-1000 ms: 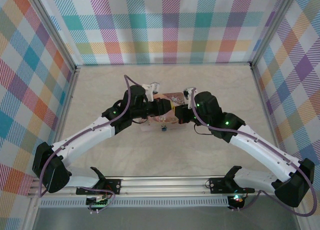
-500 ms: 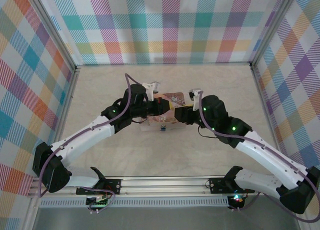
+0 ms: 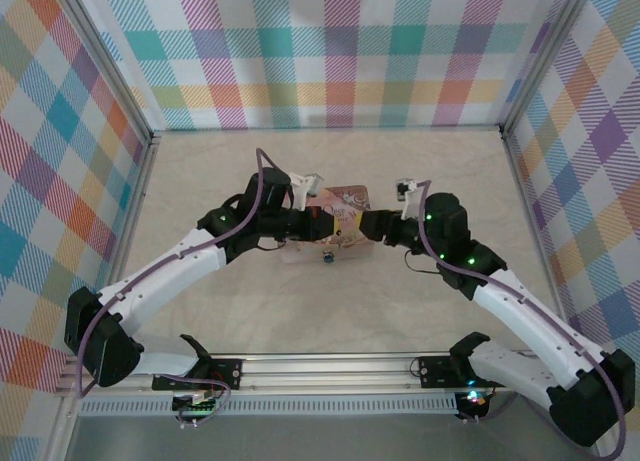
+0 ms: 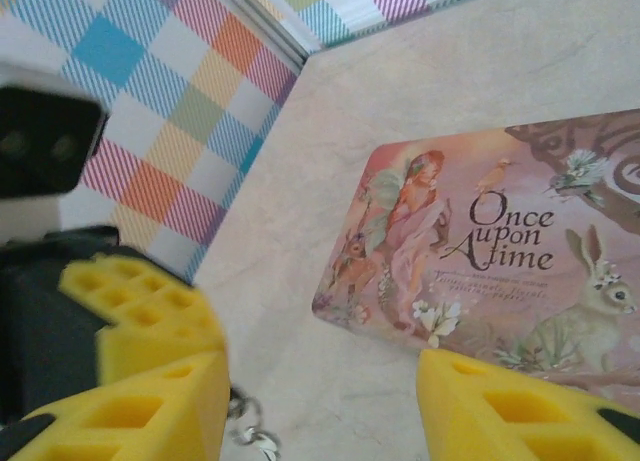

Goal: Unlock the padlock with the key

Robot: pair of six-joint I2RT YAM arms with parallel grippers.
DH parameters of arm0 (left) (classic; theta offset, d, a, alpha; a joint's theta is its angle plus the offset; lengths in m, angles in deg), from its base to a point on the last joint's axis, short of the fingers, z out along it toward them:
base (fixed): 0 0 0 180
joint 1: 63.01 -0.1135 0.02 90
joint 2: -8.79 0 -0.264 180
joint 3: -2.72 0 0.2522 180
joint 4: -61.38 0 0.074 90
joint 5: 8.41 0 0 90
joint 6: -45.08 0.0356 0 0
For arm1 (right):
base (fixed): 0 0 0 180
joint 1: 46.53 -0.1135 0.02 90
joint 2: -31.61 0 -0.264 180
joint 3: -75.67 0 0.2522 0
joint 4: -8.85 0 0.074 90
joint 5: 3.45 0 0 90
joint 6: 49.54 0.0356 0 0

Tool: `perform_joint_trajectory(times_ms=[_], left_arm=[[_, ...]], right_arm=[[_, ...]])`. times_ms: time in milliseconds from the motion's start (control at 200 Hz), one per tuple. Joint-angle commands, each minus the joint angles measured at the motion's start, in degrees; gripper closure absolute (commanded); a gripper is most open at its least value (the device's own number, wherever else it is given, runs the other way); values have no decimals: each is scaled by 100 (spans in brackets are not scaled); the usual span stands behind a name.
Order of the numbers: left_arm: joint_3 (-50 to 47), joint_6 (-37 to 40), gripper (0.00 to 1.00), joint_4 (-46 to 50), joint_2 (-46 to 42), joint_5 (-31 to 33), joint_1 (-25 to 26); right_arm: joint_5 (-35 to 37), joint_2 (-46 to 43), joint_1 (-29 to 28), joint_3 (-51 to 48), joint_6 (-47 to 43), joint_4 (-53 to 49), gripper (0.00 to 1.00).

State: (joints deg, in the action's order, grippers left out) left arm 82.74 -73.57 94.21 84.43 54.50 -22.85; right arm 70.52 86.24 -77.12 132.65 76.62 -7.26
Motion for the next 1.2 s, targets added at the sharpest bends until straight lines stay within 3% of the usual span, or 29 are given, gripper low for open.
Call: perform_joint_trajectory(times_ms=[0, 215, 400, 735, 1195], left_arm=[[-29, 158, 100, -40, -276, -453, -103], [-217, -125, 100, -641, -395, -1035, -301], [-297, -386, 100, -1011, -480, -1095, -325], [-399, -574, 100, -1213, -574, -1013, -325], [-375, -633, 100, -1275, -576, -936, -325]], right_arm=[[-1281, -64, 220, -331, 702, 1339, 50], [-1730, -67, 221, -983, 1209, 2832, 51], [-1827, 186, 112, -1197, 1613, 4143, 53], [-1816, 572, -302, -821, 1455, 4166, 63], [-1763, 549, -404, -758, 1288, 3944, 80]])
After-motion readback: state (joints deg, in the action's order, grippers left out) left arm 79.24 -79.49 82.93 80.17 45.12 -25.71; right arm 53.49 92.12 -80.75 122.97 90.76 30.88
